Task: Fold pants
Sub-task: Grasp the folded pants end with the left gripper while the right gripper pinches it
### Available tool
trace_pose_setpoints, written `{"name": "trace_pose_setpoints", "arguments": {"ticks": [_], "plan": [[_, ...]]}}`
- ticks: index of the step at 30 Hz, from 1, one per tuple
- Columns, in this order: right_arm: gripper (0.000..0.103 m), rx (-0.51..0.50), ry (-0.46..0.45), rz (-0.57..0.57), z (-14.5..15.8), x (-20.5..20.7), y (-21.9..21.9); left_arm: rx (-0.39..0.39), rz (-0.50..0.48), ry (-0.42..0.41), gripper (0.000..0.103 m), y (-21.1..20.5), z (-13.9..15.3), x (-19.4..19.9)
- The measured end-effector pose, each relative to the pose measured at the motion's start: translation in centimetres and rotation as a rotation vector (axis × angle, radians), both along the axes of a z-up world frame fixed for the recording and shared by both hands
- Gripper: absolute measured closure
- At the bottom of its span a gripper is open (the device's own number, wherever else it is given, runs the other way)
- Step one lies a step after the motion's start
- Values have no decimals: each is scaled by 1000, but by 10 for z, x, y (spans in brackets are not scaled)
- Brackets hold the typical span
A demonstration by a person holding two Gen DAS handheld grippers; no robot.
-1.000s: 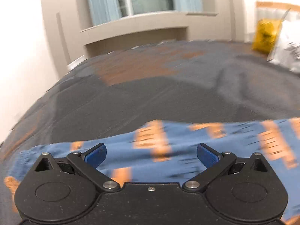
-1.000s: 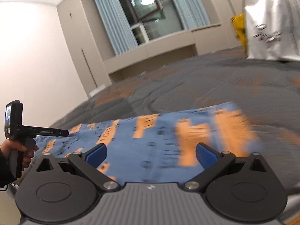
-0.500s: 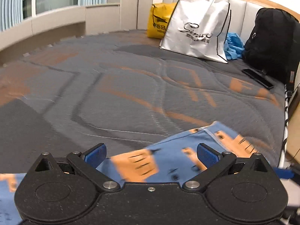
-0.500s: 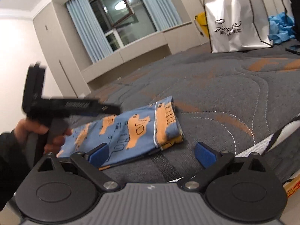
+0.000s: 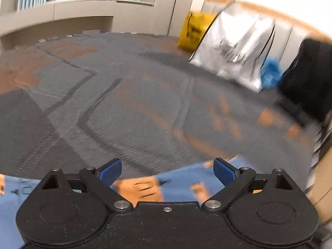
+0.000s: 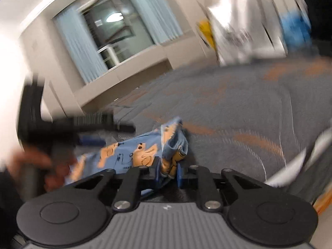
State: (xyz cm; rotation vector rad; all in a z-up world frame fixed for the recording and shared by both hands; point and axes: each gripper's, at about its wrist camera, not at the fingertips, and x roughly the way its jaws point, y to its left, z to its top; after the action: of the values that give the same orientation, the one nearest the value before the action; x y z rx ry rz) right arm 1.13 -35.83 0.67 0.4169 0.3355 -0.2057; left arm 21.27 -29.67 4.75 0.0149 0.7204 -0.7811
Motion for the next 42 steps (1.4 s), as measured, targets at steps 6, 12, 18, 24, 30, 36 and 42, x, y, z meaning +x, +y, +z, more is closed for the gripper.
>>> {"name": "trace_pose_setpoints", "arguments": {"ticks": [6, 12, 18, 24, 30, 36, 42], "plan": [[87, -505, 19, 26, -1, 9, 72, -72, -146, 179, 9, -17, 10, -4], [87, -802, 81, 68, -18, 24, 115, 10, -189, 227, 23, -38, -8, -12], [88, -920, 112, 80, -31, 39, 134, 77, -214, 232, 67, -38, -19, -17], [88, -941, 116, 74, -34, 42, 143, 10, -186, 228, 87, -17, -14, -17], [88, -988, 54, 90, -21, 43, 156, -79, -165, 206, 92, 20, -2, -17], [88, -888, -50, 225, -1, 49, 176, -166, -73, 193, 92, 90, 9, -11], [88, -754, -90, 391, 3, 67, 206, -201, 27, 209, 92, 163, -3, -5]]}}
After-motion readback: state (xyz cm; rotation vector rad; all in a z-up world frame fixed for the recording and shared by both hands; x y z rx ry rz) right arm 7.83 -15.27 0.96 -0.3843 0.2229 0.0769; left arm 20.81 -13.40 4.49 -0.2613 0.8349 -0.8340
